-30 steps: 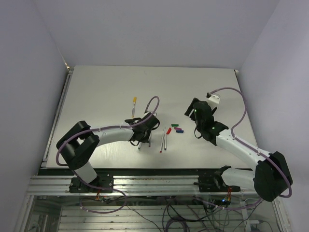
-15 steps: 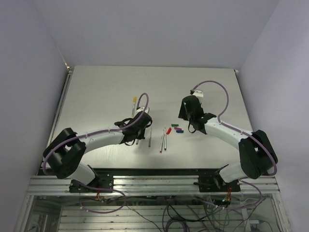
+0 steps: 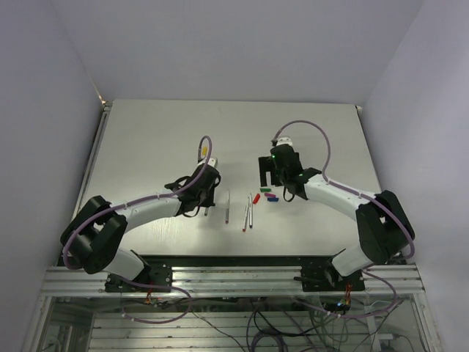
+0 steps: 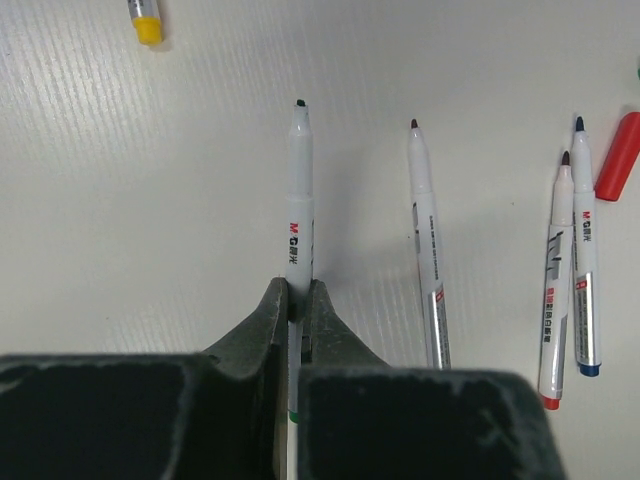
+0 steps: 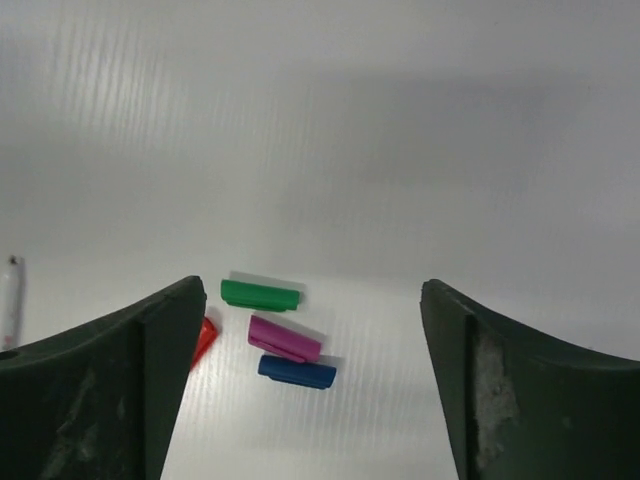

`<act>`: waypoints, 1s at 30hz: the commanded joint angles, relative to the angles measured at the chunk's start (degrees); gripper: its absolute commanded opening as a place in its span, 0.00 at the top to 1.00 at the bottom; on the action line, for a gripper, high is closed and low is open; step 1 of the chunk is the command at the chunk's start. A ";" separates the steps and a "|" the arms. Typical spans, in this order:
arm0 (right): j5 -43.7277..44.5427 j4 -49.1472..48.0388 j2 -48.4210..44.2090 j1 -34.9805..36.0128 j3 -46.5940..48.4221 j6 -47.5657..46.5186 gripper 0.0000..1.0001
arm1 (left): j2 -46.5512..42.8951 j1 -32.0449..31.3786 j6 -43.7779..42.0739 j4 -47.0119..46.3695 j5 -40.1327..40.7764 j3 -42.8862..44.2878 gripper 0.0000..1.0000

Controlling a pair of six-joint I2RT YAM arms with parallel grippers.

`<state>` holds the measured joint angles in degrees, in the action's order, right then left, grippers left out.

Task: Insert the pens into the pen caps

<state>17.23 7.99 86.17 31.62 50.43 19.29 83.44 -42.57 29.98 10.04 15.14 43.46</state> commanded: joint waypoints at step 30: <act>-0.93 10.09 4.71 4.95 1.55 -7.87 0.08 | -0.72 4.43 0.21 -4.05 -8.19 -0.74 0.93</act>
<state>17.32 17.98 90.06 35.77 52.62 11.68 82.50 -38.57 30.00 7.90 8.32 42.68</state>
